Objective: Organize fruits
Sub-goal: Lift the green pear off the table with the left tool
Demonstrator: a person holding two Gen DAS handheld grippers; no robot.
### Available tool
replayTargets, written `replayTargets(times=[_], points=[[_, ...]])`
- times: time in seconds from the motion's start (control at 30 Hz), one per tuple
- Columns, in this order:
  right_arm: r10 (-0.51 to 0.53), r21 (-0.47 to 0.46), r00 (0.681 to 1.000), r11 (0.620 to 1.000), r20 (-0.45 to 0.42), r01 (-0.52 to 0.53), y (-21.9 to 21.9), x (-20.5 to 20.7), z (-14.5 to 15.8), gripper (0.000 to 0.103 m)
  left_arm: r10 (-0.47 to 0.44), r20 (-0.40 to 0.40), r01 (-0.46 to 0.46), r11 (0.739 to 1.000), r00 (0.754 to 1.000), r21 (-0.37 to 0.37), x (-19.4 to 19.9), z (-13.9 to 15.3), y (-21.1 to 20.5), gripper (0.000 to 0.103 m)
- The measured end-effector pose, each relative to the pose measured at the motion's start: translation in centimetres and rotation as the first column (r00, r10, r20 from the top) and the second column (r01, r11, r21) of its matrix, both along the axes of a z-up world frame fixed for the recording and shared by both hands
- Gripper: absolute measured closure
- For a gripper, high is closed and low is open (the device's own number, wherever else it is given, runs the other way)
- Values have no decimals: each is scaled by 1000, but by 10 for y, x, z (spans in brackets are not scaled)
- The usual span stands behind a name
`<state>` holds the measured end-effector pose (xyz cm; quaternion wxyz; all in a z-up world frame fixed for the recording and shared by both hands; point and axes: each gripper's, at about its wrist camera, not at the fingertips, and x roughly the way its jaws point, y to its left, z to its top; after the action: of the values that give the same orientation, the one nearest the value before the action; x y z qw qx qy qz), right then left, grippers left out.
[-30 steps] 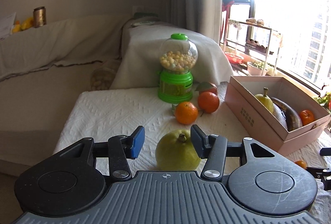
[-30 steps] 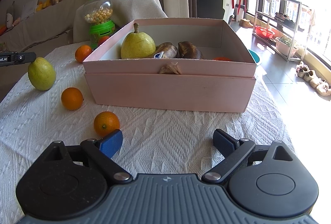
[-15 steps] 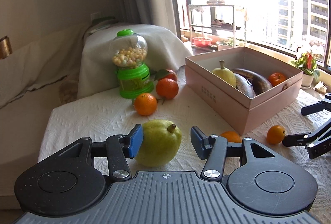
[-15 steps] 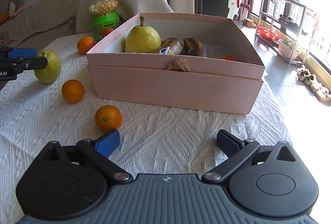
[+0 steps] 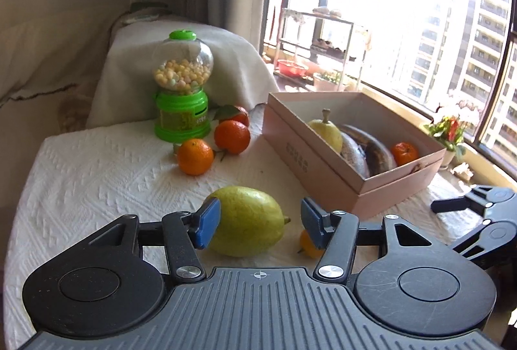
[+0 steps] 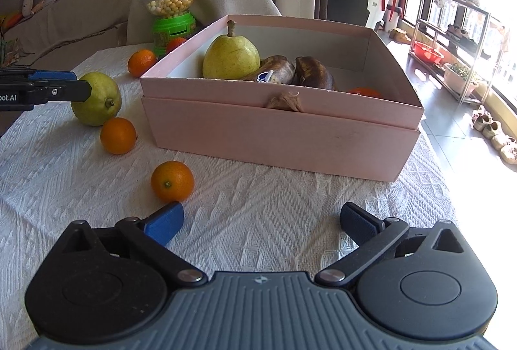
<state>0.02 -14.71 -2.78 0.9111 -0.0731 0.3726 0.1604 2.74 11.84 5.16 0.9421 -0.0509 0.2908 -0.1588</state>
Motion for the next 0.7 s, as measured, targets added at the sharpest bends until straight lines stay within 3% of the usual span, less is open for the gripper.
replayTargets(times=[0.07, 0.17, 0.33, 0.4, 0.57, 0.7], points=[[2, 3, 1000, 1000, 3, -2, 0, -1, 0, 0, 33, 6, -32, 997, 999, -66, 0, 8, 11, 42], [1, 4, 1000, 1000, 4, -1, -1, -1, 0, 0, 99, 22, -98, 995, 995, -16, 14, 10, 17, 44], [1, 5, 1000, 1000, 5, -1, -1, -1, 0, 0, 32, -83, -36, 998, 996, -51, 45, -12, 21, 48], [2, 6, 1000, 1000, 5, -2, -1, -1, 0, 0, 5, -80, -8, 999, 997, -42, 38, -15, 19, 49], [2, 3, 1000, 1000, 5, -2, 0, -2, 0, 0, -80, -59, 87, 989, 995, 122, -1, -5, 5, 48], [4, 3, 1000, 1000, 3, -4, 0, -2, 0, 0, -132, -61, 144, 945, 989, 295, -24, -5, -12, 46]])
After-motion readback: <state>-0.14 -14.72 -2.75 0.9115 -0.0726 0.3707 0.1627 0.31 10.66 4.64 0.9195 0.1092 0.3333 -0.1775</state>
